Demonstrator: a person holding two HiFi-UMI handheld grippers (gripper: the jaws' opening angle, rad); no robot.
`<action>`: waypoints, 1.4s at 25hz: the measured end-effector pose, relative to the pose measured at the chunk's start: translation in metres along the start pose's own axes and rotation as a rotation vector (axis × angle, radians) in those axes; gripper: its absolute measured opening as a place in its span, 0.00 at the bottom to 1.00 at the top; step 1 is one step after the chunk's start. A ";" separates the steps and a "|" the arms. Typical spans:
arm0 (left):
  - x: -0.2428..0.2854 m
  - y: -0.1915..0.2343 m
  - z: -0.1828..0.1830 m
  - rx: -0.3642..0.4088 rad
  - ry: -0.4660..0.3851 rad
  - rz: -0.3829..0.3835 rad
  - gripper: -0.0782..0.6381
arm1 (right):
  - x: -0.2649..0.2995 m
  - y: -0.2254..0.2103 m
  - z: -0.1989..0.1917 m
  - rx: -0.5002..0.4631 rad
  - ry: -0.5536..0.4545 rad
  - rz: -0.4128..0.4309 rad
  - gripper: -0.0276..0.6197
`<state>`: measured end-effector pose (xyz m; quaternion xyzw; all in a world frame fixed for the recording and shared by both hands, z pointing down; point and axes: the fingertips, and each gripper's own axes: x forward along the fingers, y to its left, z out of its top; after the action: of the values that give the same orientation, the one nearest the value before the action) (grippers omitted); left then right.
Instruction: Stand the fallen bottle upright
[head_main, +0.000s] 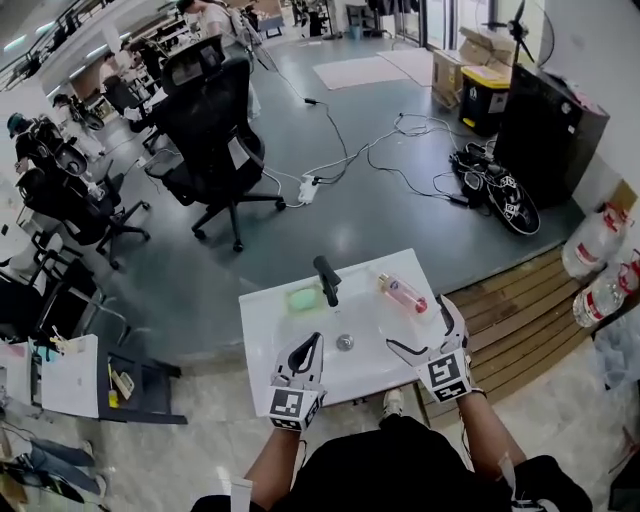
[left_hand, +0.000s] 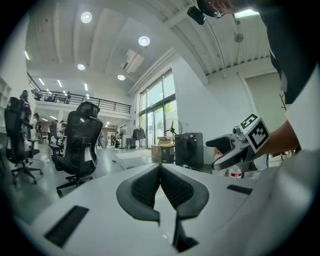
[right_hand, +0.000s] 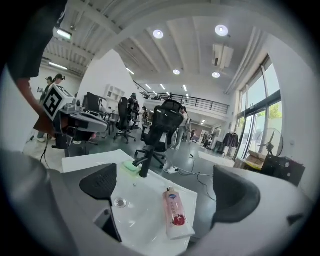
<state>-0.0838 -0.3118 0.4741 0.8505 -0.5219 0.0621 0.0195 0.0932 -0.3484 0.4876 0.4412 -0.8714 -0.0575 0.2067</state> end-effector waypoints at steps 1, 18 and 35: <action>0.006 0.004 -0.001 -0.010 0.005 0.020 0.13 | 0.008 -0.005 -0.006 0.008 0.014 0.019 0.97; 0.064 0.044 -0.032 -0.101 0.111 0.276 0.13 | 0.150 -0.055 -0.138 0.117 0.576 0.334 0.89; 0.062 0.107 -0.061 -0.149 0.121 0.250 0.13 | 0.223 -0.054 -0.212 0.082 1.039 0.325 0.77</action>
<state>-0.1563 -0.4093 0.5391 0.7698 -0.6248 0.0762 0.1063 0.1033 -0.5404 0.7342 0.2791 -0.7130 0.2346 0.5989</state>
